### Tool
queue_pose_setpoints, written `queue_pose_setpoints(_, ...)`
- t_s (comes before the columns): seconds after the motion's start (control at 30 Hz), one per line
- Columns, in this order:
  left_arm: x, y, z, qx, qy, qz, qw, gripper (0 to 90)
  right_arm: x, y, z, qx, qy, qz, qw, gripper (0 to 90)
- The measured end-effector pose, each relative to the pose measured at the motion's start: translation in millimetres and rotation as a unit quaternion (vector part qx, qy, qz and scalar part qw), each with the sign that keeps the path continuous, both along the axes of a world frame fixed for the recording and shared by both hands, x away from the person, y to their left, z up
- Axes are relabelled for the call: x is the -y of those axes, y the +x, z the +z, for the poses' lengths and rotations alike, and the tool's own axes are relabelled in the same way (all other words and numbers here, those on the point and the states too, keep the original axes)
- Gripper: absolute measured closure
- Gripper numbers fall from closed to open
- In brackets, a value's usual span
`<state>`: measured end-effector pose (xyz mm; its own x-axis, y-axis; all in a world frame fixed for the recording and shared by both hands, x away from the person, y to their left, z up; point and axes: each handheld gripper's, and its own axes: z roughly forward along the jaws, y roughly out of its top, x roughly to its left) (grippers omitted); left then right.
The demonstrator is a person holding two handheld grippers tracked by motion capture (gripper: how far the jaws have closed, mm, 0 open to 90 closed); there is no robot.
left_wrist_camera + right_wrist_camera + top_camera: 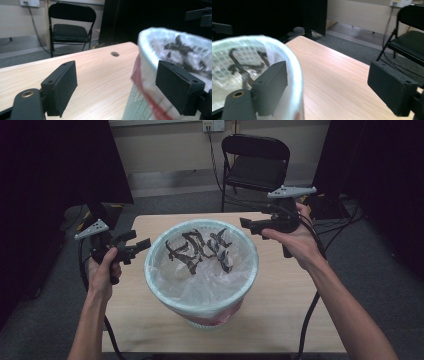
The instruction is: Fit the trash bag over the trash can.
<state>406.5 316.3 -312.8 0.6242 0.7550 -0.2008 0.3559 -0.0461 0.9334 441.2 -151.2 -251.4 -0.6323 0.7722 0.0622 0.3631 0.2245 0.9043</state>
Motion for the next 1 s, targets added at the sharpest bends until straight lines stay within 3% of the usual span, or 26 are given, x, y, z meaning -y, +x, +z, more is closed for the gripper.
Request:
queue_pose_setpoints(0.13, -6.0, -6.0, -9.7, 0.0, 0.023, 0.014, 0.9996, 17.0, 16.5, -8.9, -18.2, -0.005, 0.012, -0.024, 0.9996, 15.7)
queue_pose_setpoints(0.2, -8.5, -8.1, -15.7, -0.003, 0.025, 0.019, 0.9995, 17.0, 24.3, -13.2, -26.6, -0.007, 0.005, -0.032, 0.9995, 15.7)
queue_pose_setpoints(0.37, -11.5, -12.2, -37.6, -0.013, 0.054, 0.032, 0.9979, 17.7, 46.4, -23.0, -44.9, -0.017, -0.006, -0.06, 0.998, 15.8)
queue_pose_setpoints(0.43, -12.3, -13.2, -47.8, -0.021, 0.066, 0.046, 0.9965, 17.8, 58.2, -29.1, -56.3, -0.016, -0.005, -0.079, 0.9967, 15.8)
queue_pose_setpoints(0.53, -11.9, -13.9, -61.2, -0.034, 0.078, 0.053, 0.9949, 17.8, 70.1, -34.3, -81.8, -0.04, -0.011, -0.1, 0.9941, 15.9)
queue_pose_setpoints(0.57, -11.0, -15.3, -67.6, -0.041, 0.088, 0.058, 0.9936, 17.8, 72.1, -35.8, -87.8, -0.045, -0.007, -0.103, 0.9936, 15.9)
queue_pose_setpoints(0.73, -10.0, -22.4, -96.0, -0.083, 0.094, 0.053, 0.9907, 17.8, 80.1, -49.6, -127.1, -0.063, -0.01, -0.119, 0.9908, 16.0)
queue_pose_setpoints(0.9, -9.2, -34.2, -127.1, -0.106, 0.121, 0.052, 0.9856, 17.8, 89.1, -66.7, -169.0, -0.088, -0.017, -0.136, 0.9867, 16.1)
queue_pose_setpoints(0.97, -6.7, -37.0, -138.6, -0.12, 0.132, 0.046, 0.9829, 17.8, 92.9, -71.1, -188.3, -0.102, -0.022, -0.146, 0.9838, 16.1)
queue_pose_setpoints(1.0, -3.6, -38.7, -146.3, -0.137, 0.142, 0.03, 0.9799, 17.8, 93.4, -72.6, -195.7, -0.108, -0.024, -0.149, 0.9826, 16.1)
